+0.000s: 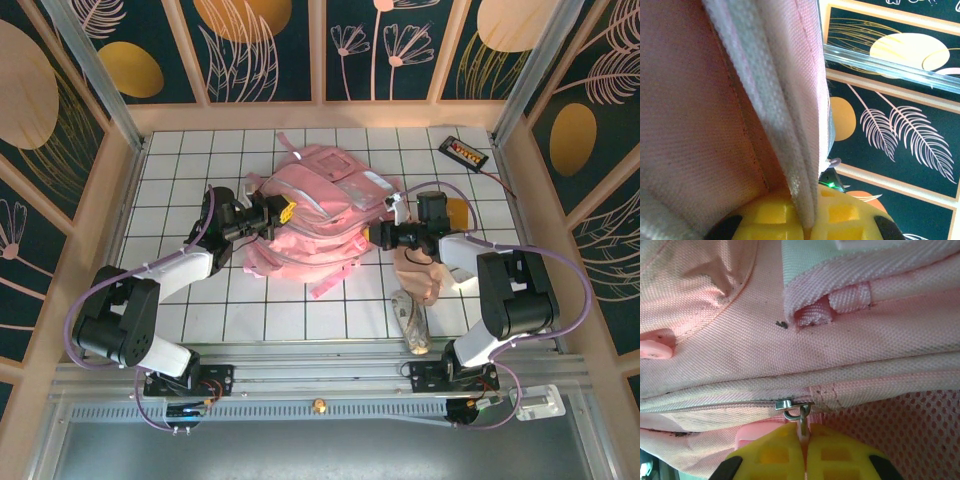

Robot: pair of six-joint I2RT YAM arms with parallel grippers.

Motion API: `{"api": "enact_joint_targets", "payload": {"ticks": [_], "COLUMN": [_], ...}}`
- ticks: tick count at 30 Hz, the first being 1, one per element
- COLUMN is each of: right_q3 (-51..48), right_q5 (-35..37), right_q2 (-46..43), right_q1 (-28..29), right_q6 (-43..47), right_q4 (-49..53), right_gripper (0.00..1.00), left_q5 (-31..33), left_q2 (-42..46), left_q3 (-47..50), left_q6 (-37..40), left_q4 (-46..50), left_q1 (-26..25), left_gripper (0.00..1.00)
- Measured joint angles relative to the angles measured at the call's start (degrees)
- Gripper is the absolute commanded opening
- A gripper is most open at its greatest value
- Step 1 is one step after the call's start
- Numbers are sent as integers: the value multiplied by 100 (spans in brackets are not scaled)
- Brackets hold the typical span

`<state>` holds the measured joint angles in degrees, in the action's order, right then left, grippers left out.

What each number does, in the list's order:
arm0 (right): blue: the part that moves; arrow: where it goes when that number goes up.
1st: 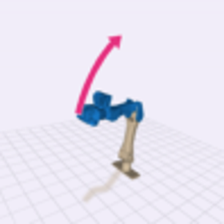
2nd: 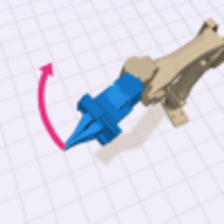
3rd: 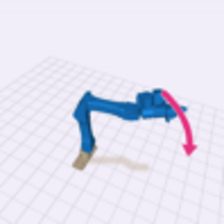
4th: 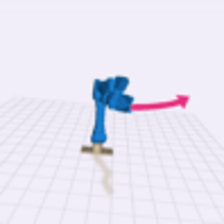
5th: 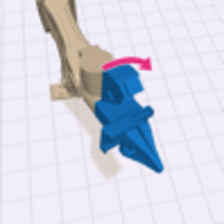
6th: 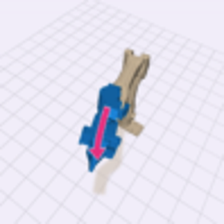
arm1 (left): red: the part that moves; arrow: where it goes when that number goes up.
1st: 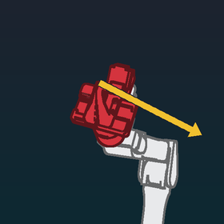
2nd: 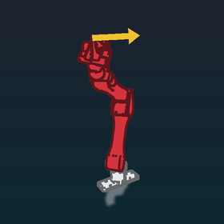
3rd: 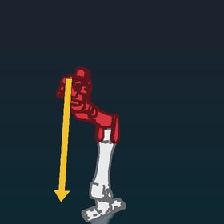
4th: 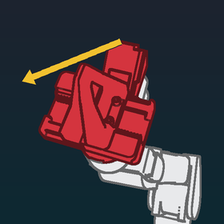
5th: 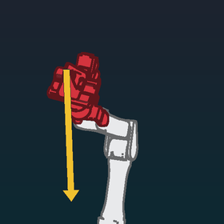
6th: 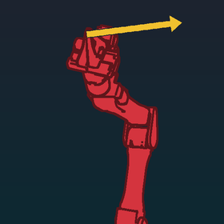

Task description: Pack the student bag

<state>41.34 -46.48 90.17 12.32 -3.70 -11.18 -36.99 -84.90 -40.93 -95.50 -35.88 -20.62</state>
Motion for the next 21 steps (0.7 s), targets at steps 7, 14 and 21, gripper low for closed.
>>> {"api": "enact_joint_targets", "payload": {"ticks": [7, 14, 21], "right_q3": [120, 682, 1338], "right_q5": [516, 874, 1001], "right_q2": [-433, -463, -339], "right_q1": [22, 304, 1147], "right_q6": [57, 256, 542], "right_q4": [732, 1864, 2940], "right_gripper": [0, 0, 0], "left_q5": [17, 85, 164], "left_q2": [66, 66, 68], "left_q3": [2, 22, 33], "left_q6": [92, 94, 133], "left_q4": [68, 59, 57], "left_q1": [-7, -7, -22], "left_gripper": [0, 0, 0]}}
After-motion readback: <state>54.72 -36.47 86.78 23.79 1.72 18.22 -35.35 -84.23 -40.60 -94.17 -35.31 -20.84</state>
